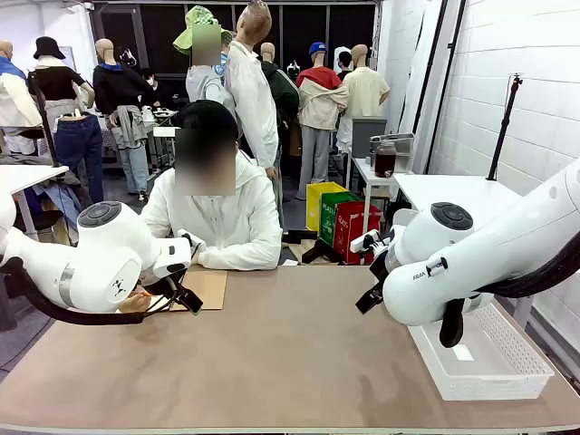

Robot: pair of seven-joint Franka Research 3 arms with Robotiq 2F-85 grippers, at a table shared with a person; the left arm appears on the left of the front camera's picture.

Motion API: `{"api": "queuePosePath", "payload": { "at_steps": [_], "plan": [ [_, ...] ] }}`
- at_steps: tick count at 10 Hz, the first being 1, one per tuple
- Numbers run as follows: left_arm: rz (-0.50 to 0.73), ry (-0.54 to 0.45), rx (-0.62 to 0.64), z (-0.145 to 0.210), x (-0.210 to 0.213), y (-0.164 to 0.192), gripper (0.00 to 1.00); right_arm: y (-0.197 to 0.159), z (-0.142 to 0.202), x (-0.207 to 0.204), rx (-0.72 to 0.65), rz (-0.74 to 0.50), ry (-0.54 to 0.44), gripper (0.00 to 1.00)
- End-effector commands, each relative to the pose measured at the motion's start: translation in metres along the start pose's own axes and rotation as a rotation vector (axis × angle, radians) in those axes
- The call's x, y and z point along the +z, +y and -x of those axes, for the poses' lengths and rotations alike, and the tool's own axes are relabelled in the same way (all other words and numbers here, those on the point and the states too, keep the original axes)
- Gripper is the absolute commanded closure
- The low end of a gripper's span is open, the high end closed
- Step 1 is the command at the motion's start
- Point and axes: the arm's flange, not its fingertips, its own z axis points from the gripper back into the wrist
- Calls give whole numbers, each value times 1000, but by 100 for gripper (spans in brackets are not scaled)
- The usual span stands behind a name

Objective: Sort the paper based on its condition.
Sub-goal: If a person hands you a paper, place it in the Organizing basket , and if it's crumpled, put it in the Trash can.

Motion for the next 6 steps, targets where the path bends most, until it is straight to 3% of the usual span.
{"api": "queuePosePath", "payload": {
  "at_steps": [1,6],
  "plan": [
    [0,0,0,0,0,0,0,0,0,0,0,0,0,0],
    [0,0,0,0,0,0,0,0,0,0,0,0,0,0]
  ]
}}
